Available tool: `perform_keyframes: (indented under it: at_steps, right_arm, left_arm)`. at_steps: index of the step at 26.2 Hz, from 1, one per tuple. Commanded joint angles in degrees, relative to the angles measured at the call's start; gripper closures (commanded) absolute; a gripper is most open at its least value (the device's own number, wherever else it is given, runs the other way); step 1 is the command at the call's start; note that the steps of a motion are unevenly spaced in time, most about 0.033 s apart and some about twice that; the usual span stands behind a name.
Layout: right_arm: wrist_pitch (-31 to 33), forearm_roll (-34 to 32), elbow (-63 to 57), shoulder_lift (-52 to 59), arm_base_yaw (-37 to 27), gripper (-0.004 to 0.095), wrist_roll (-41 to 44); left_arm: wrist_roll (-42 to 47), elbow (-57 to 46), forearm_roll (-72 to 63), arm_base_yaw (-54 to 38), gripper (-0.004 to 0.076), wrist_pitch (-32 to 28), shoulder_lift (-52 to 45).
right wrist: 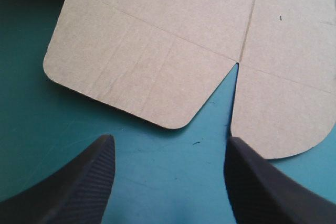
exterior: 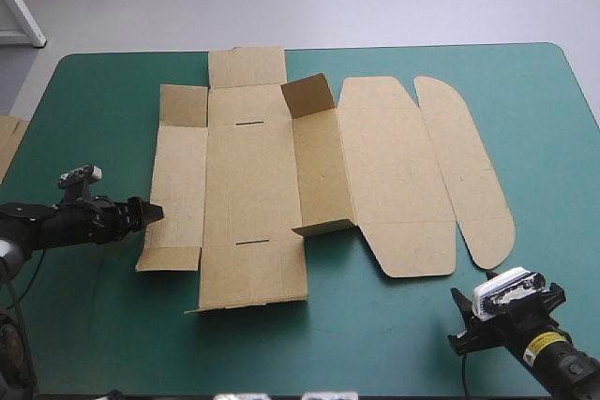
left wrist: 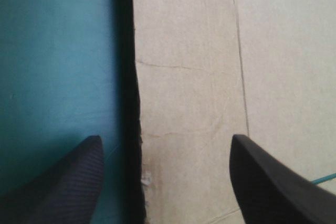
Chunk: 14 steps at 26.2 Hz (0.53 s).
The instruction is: Fold the box
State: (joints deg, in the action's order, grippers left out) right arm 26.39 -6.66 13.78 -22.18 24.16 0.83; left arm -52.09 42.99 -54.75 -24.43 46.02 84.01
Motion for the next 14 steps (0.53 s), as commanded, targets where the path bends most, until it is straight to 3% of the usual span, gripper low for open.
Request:
perform_keyframes:
  at_steps: [1,9,14]
  right_arm:
    - [-3.76,-0.26,2.12,-0.72,0.06,0.0329,-0.48]
    - [-4.14,-0.26,2.12,-0.72,0.06,0.0329,-0.48]
    - [-4.23,-0.26,2.12,-0.72,0.06,0.0329,-0.48]
  left_arm:
    - [-1.83,2.62,-2.37,-0.04,0.0231,2.15,0.74]
    - [-8.26,5.29,-9.16,0.09,0.0231,12.18,6.93]
    - [-10.06,5.42,-10.66,2.25,0.0231,14.32,7.42]
